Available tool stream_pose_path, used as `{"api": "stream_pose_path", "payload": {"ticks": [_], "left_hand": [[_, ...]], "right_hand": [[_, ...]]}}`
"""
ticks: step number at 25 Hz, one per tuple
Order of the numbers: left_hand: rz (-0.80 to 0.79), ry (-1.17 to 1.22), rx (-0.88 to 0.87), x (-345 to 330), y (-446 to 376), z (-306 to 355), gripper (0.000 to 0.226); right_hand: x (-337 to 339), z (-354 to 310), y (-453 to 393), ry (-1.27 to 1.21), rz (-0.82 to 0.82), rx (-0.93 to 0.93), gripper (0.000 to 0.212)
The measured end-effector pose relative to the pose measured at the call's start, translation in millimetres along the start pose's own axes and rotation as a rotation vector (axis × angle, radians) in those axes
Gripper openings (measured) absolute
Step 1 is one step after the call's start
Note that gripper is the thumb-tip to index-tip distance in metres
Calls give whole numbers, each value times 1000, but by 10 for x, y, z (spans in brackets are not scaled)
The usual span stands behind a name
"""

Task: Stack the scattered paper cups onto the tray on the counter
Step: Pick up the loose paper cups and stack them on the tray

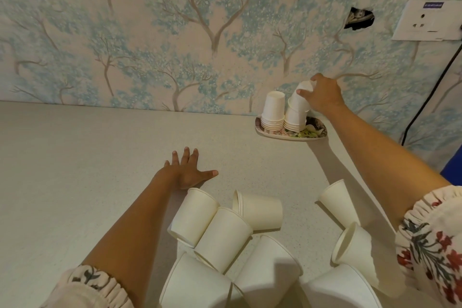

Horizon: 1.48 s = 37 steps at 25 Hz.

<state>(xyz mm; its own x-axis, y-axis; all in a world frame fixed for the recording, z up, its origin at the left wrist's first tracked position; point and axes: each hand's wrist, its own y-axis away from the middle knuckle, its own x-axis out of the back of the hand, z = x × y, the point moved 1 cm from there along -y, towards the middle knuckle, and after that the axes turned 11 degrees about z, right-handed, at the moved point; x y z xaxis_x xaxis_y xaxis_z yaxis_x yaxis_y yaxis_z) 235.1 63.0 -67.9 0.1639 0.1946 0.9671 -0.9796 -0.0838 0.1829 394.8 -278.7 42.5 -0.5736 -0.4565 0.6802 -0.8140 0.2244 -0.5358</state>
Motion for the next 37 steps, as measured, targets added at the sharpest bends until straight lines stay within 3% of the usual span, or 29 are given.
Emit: {"api": "stream_pose_path", "payload": {"ticks": [11, 19, 25, 29, 32, 34, 37], "left_hand": [[-3, 12, 19, -13, -55, -39, 103], [1, 9, 50, -5, 14, 6, 98], [-36, -81, 51, 158, 222, 202, 74], [-148, 386, 132, 293, 413, 325, 53], [-131, 429, 166, 534, 570, 340, 58], [-5, 505, 85, 571, 635, 439, 60], [126, 502, -186, 488, 819, 747, 54]], "right_hand": [[240, 38, 318, -45, 61, 77, 33], [573, 108, 840, -101, -94, 6, 19], [928, 128, 1241, -113, -337, -34, 29], [1134, 120, 1521, -59, -493, -104, 45], [1239, 128, 1698, 15, -602, -147, 67], [1284, 150, 1810, 52, -655, -160, 81], [1297, 178, 1971, 111, -711, -190, 98]]}}
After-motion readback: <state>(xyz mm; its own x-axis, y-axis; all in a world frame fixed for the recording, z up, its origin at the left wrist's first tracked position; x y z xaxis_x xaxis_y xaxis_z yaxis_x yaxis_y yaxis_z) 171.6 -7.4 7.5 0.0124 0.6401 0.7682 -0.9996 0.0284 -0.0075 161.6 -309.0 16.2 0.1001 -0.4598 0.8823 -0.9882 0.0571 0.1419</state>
